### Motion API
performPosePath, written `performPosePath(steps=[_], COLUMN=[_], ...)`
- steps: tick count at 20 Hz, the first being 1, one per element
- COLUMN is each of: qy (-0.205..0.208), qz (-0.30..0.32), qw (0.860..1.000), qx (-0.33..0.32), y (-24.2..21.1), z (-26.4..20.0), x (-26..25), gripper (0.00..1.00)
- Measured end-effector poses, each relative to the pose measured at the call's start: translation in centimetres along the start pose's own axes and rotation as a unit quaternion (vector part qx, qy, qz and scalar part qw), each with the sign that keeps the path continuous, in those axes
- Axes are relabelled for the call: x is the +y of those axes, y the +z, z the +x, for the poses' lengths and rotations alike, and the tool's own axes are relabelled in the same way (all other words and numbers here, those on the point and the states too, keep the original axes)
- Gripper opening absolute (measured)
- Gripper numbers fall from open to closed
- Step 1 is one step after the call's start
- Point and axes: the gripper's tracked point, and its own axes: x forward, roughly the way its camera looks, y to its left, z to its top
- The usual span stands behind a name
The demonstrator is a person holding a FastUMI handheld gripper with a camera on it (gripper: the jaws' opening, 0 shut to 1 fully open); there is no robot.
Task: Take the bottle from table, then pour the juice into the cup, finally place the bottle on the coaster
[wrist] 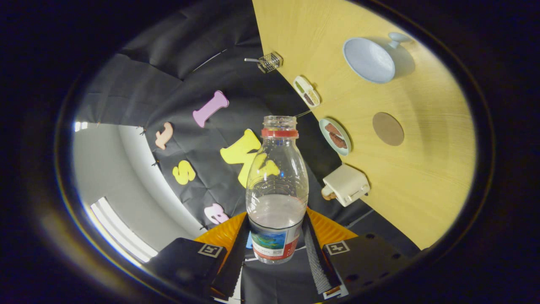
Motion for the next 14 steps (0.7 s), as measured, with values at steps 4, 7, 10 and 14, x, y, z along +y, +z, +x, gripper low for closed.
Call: performPosePath(steps=[4,7,10,14], qy=[0.000,0.000,0.002,0.003], qz=[0.007,0.006,0.008,-0.002], qw=[1.000,1.000,1.000,1.000], qx=[-0.006,-0.009,-0.010,-0.007], y=[-0.06,0.04,-0.09,-0.24], z=[-0.01,-0.06,0.03,-0.06], x=[0.13,0.03,0.13,-0.05], gripper=[0.73,0.73,0.73,0.73])
